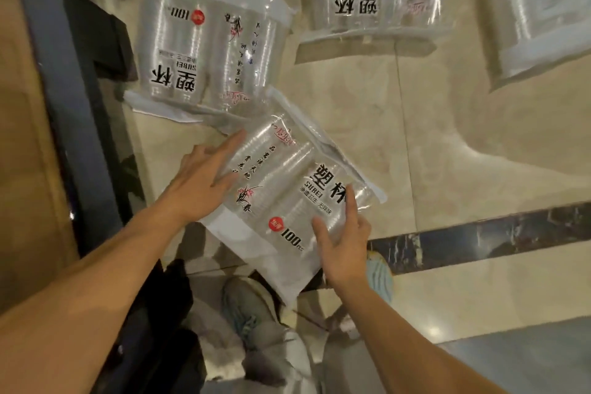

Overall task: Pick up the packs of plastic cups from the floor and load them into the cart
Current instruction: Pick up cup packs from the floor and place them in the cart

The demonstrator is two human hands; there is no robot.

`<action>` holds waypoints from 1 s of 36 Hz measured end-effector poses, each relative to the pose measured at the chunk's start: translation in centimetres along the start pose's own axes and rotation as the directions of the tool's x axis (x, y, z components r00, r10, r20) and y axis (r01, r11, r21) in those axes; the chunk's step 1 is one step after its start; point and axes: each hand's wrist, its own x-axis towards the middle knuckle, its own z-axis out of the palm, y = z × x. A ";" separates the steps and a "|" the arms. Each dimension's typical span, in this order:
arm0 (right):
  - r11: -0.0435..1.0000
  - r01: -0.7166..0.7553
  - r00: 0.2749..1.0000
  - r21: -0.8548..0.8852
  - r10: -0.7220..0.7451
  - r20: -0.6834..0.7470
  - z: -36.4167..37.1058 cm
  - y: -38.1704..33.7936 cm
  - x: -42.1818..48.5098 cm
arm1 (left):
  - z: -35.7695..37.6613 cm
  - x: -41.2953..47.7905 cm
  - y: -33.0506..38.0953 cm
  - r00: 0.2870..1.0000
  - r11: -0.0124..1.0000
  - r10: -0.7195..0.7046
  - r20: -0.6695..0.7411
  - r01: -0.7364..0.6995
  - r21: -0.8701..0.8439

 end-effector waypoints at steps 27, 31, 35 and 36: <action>0.751 0.660 0.719 -0.010 -0.636 -0.280 -61.3 -47.2 -37.5 | -42.5 -41.3 59.7 0.834 0.856 0.427 -0.349 -0.498 -0.142; 0.758 0.652 0.699 -0.013 -0.609 -0.374 -67.1 -48.3 -41.8 | -44.4 -42.7 65.8 0.791 0.806 0.526 -0.311 -0.581 -0.113; 0.762 0.646 0.662 0.047 -0.528 -0.532 -71.1 -48.5 -45.4 | -46.0 -43.1 72.1 0.725 0.714 0.657 -0.207 -0.687 -0.135; 0.766 0.640 0.653 0.060 -0.502 -0.567 -71.8 -48.3 -46.3 | -46.2 -43.3 73.6 0.707 0.693 0.683 -0.181 -0.706 -0.142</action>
